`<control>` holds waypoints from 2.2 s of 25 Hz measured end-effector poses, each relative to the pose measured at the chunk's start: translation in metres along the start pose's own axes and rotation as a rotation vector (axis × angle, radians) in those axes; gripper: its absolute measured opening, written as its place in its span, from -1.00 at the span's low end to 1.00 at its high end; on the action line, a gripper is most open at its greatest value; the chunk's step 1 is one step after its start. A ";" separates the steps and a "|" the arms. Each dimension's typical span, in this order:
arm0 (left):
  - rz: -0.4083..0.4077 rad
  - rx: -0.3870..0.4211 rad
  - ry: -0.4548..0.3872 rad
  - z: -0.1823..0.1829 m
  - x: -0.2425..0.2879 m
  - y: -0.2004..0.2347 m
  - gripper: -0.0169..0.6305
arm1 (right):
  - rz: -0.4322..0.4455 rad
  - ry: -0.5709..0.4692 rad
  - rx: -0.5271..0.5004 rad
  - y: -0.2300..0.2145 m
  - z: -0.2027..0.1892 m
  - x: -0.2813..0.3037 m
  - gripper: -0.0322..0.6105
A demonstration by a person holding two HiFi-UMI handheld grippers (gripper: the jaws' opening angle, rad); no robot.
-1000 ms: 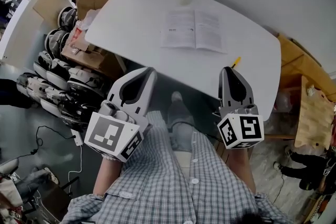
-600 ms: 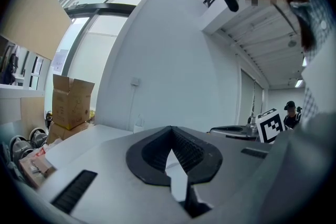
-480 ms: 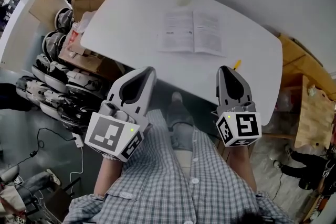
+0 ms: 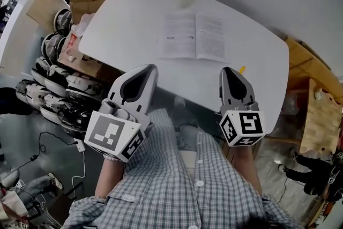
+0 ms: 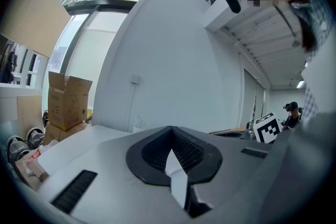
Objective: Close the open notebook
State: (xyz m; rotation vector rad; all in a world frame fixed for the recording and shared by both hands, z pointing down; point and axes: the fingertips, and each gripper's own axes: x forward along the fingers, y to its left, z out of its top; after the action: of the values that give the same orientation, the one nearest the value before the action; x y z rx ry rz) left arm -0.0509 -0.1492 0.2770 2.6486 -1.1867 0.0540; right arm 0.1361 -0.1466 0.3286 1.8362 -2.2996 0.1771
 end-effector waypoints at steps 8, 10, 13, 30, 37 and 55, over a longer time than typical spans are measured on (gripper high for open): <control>-0.008 0.004 -0.008 0.008 0.028 0.006 -0.93 | -0.034 0.023 -0.025 -0.020 -0.013 0.019 -0.81; -0.011 0.004 -0.011 0.010 0.035 0.008 -0.93 | -0.035 0.037 -0.027 -0.025 -0.016 0.024 -0.81; -0.009 0.000 -0.010 0.009 0.044 0.011 -0.93 | -0.045 0.057 -0.014 -0.033 -0.023 0.032 -0.81; 0.029 -0.038 0.032 0.002 0.085 0.043 -0.93 | -0.012 0.206 0.230 -0.052 -0.083 0.090 -0.81; 0.038 -0.044 0.052 -0.002 0.097 0.052 -0.93 | 0.014 0.290 0.384 -0.052 -0.121 0.107 -0.81; 0.071 -0.046 0.089 -0.006 0.116 0.054 -0.93 | 0.044 0.473 0.746 -0.055 -0.195 0.118 -0.80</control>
State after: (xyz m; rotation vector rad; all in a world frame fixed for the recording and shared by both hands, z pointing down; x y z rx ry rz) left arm -0.0130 -0.2673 0.3092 2.5360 -1.2379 0.1529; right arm 0.1797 -0.2300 0.5437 1.7315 -2.0561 1.4654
